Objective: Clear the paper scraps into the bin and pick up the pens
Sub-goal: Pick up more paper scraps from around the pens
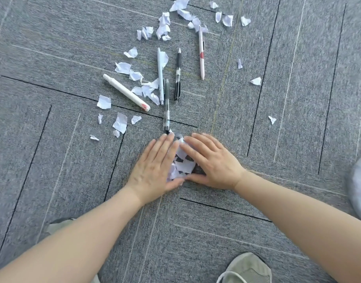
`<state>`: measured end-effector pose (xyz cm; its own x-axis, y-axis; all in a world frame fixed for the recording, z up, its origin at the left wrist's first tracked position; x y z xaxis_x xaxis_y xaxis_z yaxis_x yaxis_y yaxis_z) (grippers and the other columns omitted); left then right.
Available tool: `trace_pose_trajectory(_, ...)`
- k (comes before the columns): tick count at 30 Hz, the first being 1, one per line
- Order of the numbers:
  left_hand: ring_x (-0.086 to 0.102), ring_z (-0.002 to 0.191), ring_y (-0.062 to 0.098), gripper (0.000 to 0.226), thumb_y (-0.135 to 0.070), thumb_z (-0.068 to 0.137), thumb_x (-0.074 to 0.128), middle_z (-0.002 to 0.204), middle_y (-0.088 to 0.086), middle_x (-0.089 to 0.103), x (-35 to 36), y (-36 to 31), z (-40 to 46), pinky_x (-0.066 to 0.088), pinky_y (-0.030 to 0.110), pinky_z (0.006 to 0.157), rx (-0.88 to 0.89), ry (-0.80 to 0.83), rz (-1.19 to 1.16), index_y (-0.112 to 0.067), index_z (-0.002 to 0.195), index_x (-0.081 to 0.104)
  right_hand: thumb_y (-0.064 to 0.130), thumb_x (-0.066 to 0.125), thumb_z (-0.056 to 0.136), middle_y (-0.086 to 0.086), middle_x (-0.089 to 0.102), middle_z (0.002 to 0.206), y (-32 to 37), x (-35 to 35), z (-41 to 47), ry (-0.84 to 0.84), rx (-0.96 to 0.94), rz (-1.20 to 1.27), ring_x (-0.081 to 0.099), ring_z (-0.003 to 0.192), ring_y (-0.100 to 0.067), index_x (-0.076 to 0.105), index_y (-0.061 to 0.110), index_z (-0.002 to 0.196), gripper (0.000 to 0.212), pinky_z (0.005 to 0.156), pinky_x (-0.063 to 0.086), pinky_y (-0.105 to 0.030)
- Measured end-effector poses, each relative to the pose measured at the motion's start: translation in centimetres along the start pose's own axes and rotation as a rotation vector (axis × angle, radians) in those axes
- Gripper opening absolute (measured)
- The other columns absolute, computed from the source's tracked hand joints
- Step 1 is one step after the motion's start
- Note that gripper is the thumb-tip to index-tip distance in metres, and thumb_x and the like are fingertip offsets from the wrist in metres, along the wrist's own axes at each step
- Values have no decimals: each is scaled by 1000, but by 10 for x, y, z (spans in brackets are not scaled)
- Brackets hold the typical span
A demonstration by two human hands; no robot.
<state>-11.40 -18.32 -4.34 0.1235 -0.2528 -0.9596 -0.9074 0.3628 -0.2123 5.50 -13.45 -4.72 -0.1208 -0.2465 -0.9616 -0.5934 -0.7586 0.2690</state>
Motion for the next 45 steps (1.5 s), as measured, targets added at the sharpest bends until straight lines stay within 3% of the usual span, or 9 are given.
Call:
trace_pose_trajectory(5, 40, 118, 27, 77, -54, 85, 41, 129, 15, 52, -13, -1, 38, 33, 40, 98, 44, -90, 30, -3, 141, 29, 39, 52, 94, -10, 65, 110, -5, -15, 21, -180, 60, -104, 60, 91, -30, 64, 7, 117, 41, 75, 46, -41)
trace_pose_trajectory(11, 53, 69, 29, 21, -26, 90, 44, 78, 10, 54, -28, 8, 70, 46, 40, 55, 102, -204, 36, -6, 93, 53, 12, 72, 84, -7, 54, 73, -12, -25, 41, -123, 189, 5, 52, 43, -25, 51, 10, 88, 21, 34, 33, -26)
trace_pose_trajectory(17, 50, 37, 23, 24, -22, 90, 39, 52, 3, 49, -45, 10, 75, 30, 21, 30, 42, -100, -1, -7, 77, 52, 22, 45, 102, 6, 57, 67, -28, -49, 11, -234, 801, 655, 51, 57, -19, 49, 25, 82, 21, 52, 40, -33)
trace_pose_trajectory(23, 39, 44, 16, 21, -18, 90, 47, 50, -8, 40, -111, -68, 126, 25, 28, 42, -164, -282, -551, -12, 70, 45, 21, 53, 98, 3, 36, 61, -68, -159, -47, -860, 1022, 908, 30, 57, -12, 35, 21, 64, 39, 55, 30, -33)
trace_pose_trajectory(28, 38, 46, 13, 22, -15, 89, 53, 50, -4, 46, -206, -229, 191, 33, 30, 47, 123, -285, -1142, -13, 67, 49, 15, 54, 97, -15, 29, 65, -93, -271, -153, -1538, 1051, 856, 22, 55, -22, 33, 15, 64, 39, 48, 18, -37)
trace_pose_trajectory(32, 43, 51, 20, 22, -20, 87, 52, 53, -4, 45, -249, -362, 213, 47, 41, 53, 380, -86, -1382, -12, 67, 46, 18, 51, 99, 2, 43, 58, -92, -315, -263, -1969, 1257, 568, 32, 45, -15, 54, 18, 74, 25, 44, 25, -27)
trace_pose_trajectory(36, 59, 61, 30, 28, -21, 89, 50, 57, 2, 57, -242, -462, 230, 37, 35, 53, 524, 174, -1132, -15, 64, 40, 24, 53, 94, 3, 49, 58, -95, -314, -327, -2036, 1517, 339, 44, 48, -17, 56, 13, 78, 19, 54, 40, -28)
trace_pose_trajectory(40, 65, 80, 27, 31, -42, 89, 54, 79, 8, 69, -215, -499, 232, 42, 30, 58, 583, 458, -582, -13, 77, 57, 26, 58, 89, 10, 55, 57, -94, -292, -354, -2154, 1646, 558, 51, 59, -17, 53, 19, 66, 24, 64, 41, -31)
trace_pose_trajectory(45, 53, 77, 30, 48, -42, 99, 30, 75, 9, 57, -217, -497, 231, 39, 31, 60, 566, 527, -629, -9, 79, 58, 39, 48, 91, 5, 64, 104, -90, -291, -356, -2144, 1663, 582, 59, 98, -17, 66, 16, 112, 36, 95, 45, -35)
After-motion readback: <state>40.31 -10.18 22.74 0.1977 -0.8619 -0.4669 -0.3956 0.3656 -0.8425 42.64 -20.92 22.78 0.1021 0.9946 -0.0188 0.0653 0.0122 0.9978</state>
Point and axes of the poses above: each hand's wrist, its own z-axis towards the middle knuckle, its own x-axis out of the palm, y = z × x, the point moved 4 cm from there along z, towards the middle knuckle
